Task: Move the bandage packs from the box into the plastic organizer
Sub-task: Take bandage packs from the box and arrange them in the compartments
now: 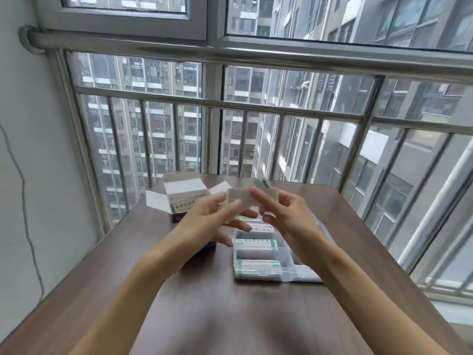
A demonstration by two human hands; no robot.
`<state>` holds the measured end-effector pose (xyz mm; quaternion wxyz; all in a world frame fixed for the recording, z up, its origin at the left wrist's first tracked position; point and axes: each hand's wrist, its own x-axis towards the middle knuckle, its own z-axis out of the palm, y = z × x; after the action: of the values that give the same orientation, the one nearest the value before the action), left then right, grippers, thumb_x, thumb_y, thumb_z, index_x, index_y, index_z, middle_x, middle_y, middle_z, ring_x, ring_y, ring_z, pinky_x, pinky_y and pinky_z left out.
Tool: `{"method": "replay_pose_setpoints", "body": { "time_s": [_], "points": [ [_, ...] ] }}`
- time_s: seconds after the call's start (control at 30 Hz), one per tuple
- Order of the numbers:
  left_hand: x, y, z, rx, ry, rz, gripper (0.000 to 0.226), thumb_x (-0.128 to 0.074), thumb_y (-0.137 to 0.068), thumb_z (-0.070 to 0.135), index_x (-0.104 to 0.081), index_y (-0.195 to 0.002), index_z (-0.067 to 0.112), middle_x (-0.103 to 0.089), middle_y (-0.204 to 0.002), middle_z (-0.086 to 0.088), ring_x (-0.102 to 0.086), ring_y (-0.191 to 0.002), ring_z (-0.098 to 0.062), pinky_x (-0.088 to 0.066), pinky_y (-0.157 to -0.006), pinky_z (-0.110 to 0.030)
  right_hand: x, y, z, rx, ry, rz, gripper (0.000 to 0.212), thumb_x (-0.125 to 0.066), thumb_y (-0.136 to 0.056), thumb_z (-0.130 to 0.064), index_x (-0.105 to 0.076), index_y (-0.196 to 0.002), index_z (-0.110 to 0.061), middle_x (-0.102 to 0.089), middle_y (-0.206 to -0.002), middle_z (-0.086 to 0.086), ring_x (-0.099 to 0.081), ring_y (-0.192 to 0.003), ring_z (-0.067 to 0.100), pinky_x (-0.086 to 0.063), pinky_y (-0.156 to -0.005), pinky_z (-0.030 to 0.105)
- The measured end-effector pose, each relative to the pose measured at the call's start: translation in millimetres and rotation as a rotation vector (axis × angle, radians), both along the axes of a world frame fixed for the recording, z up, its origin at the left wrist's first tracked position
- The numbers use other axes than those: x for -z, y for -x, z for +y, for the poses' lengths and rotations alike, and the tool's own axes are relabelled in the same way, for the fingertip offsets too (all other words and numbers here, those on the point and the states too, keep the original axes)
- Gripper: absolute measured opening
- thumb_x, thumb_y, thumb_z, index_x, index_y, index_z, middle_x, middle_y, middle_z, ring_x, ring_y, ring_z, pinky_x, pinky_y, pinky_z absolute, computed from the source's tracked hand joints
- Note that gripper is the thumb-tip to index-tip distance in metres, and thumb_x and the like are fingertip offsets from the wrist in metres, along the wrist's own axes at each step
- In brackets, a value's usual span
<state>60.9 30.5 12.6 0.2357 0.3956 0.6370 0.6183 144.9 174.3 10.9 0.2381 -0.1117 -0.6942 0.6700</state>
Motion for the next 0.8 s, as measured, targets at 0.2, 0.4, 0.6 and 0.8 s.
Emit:
{"method": "replay_pose_setpoints", "body": {
  "time_s": [0.2,0.4,0.6,0.8],
  "points": [
    [20,-14,39,0.177,0.064,-0.157,0.026,-0.040,-0.101,0.010,-0.063,-0.108,0.020,-0.073,-0.104,-0.002,-0.066,-0.076,-0.006,-0.044,-0.047,-0.017,16,-46,42,0.097,-0.028,-0.048,0.042,-0.077,-0.067,-0.024,-0.070,-0.107,-0.014,-0.067,-0.077,0.008,-0.051,-0.061,0.009,-0.045,-0.059,0.018],
    [35,-24,62,0.117,0.242,-0.226,0.027,-0.032,-0.100,0.023,-0.059,-0.103,0.021,-0.063,-0.058,0.006,-0.049,-0.046,-0.007,-0.024,-0.035,-0.014,24,-65,60,0.098,-0.301,-0.169,0.067,-0.083,-0.068,-0.021,-0.052,-0.125,-0.033,-0.066,-0.068,0.010,-0.054,-0.057,0.011,-0.045,-0.058,0.017],
    [45,-34,52,0.211,0.099,0.044,0.019,-0.044,-0.099,0.021,-0.054,-0.108,0.008,-0.051,-0.072,0.004,-0.042,-0.049,-0.002,-0.027,-0.041,-0.011,33,-59,45,0.141,-0.353,-0.105,0.046,-0.078,-0.074,-0.025,-0.059,-0.116,-0.023,-0.063,-0.058,-0.005,-0.051,-0.051,0.002,-0.038,-0.054,0.013],
    [44,-30,45,0.233,0.035,-0.025,0.026,-0.042,-0.099,0.015,-0.055,-0.121,0.019,-0.069,-0.085,0.002,-0.059,-0.068,-0.006,-0.039,-0.043,-0.016,26,-67,51,0.041,-0.029,-0.115,0.020,-0.061,-0.088,-0.021,-0.073,-0.093,-0.005,-0.060,-0.065,-0.006,-0.047,-0.056,0.008,-0.033,-0.044,0.015]
  ]
}}
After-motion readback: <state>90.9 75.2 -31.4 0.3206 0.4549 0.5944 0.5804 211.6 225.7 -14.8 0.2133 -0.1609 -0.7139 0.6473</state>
